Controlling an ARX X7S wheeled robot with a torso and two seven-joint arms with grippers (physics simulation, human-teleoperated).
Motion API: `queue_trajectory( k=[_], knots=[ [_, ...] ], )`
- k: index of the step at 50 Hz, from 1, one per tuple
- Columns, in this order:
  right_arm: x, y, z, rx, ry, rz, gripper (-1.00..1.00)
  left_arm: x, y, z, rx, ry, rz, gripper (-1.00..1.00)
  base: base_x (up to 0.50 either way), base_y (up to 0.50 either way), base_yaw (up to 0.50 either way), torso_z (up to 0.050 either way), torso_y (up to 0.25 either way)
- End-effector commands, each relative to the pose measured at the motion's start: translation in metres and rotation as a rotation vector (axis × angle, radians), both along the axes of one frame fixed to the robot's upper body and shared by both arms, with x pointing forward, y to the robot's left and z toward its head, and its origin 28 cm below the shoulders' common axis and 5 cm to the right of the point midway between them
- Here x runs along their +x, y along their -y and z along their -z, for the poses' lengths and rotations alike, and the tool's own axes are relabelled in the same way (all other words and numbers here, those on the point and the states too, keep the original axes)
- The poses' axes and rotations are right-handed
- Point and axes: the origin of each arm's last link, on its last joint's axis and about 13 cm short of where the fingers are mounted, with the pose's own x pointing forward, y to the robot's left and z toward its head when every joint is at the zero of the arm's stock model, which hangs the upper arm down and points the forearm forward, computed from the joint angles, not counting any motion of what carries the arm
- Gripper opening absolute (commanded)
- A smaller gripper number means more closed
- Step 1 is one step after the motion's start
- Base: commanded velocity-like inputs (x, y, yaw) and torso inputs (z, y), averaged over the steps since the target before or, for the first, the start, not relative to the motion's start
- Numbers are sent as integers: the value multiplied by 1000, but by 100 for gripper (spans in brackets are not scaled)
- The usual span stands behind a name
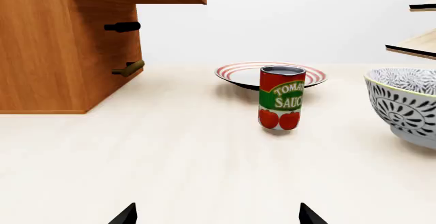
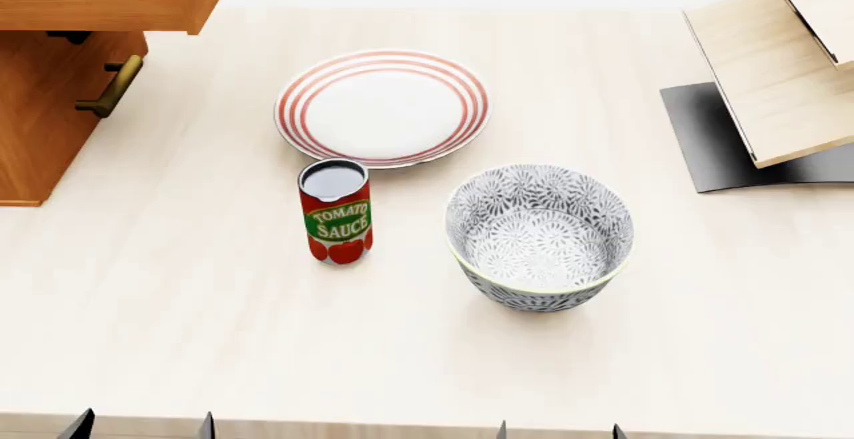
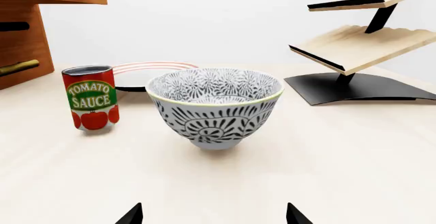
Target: Close the top drawer of the cabinet.
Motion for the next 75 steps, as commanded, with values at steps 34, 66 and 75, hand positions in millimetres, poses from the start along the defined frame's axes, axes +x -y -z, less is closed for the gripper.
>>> queue_trajectory(
  k=[34,66,75],
  knots=[
    [48,25,-136,329,263,266,100,22,17,-116,41,158,158,100,0,0,0,0,0],
    [43,35,-154,363,253,324,100,129,40,-239,1039,122,202,100,0,0,0,0,0],
    [41,39,-161,365,266,326,100,159,53,-249,1422,55,199,100,0,0,0,0,0]
  ],
)
